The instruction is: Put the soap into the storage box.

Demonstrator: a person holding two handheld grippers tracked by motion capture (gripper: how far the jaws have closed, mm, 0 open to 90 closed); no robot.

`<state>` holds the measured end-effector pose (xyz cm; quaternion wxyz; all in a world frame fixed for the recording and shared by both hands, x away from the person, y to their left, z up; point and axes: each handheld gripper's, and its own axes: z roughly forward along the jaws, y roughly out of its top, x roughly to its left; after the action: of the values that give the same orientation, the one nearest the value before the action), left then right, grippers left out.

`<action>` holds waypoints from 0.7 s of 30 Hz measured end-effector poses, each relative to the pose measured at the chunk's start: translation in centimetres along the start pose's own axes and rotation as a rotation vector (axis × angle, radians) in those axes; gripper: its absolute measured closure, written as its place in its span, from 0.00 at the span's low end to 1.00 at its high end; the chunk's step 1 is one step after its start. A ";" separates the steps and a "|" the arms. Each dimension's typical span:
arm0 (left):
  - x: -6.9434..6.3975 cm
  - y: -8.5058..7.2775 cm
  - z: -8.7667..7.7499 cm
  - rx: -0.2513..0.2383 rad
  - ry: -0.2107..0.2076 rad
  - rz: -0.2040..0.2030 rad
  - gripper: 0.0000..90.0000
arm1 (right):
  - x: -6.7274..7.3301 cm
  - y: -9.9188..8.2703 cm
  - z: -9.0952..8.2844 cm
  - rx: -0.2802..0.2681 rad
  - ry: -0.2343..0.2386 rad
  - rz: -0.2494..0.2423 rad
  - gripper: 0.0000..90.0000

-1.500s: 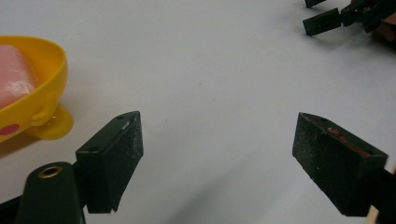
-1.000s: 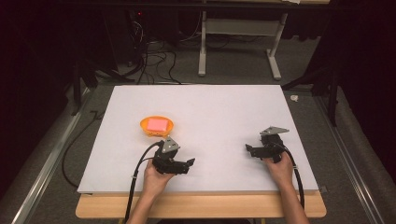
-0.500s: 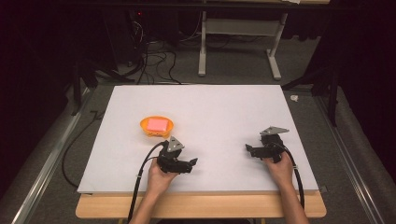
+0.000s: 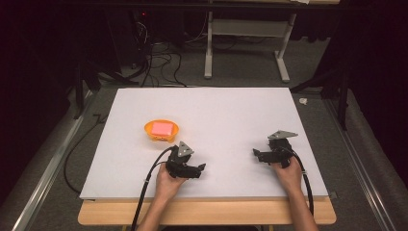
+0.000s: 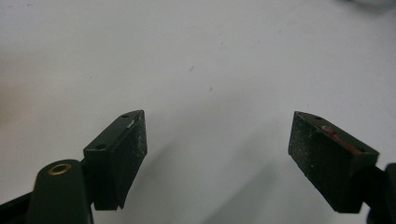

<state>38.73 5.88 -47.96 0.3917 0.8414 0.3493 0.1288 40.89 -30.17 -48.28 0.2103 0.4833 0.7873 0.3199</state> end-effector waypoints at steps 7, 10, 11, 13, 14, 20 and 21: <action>0.1 -0.1 0.5 0.011 0.005 -0.005 0.23 | 0.0 0.0 0.0 -0.001 -0.001 -0.003 0.20; 0.2 -0.2 0.6 0.013 0.010 -0.007 0.23 | 0.0 0.0 0.0 0.000 -0.001 -0.004 0.20; 0.2 -0.2 0.6 0.012 0.012 -0.006 0.22 | 0.0 0.0 0.0 0.000 -0.001 -0.004 0.20; 0.2 -0.2 0.7 0.011 0.014 -0.012 0.23 | 0.0 0.0 0.0 0.000 -0.001 -0.004 0.20; 0.3 -0.2 0.7 0.010 0.016 -0.014 0.23 | 0.0 0.0 0.0 0.000 -0.001 -0.005 0.20; -0.1 -0.2 0.9 0.019 0.050 0.010 0.22 | 0.0 0.0 0.0 0.001 -0.001 -0.001 0.20; 0.0 -0.2 0.9 0.020 0.048 0.005 0.22 | 0.0 0.0 0.0 0.001 -0.001 -0.002 0.20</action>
<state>39.05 5.43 -48.65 0.3747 0.8427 0.3578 0.1463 40.89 -30.18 -48.28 0.2108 0.4827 0.7878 0.3193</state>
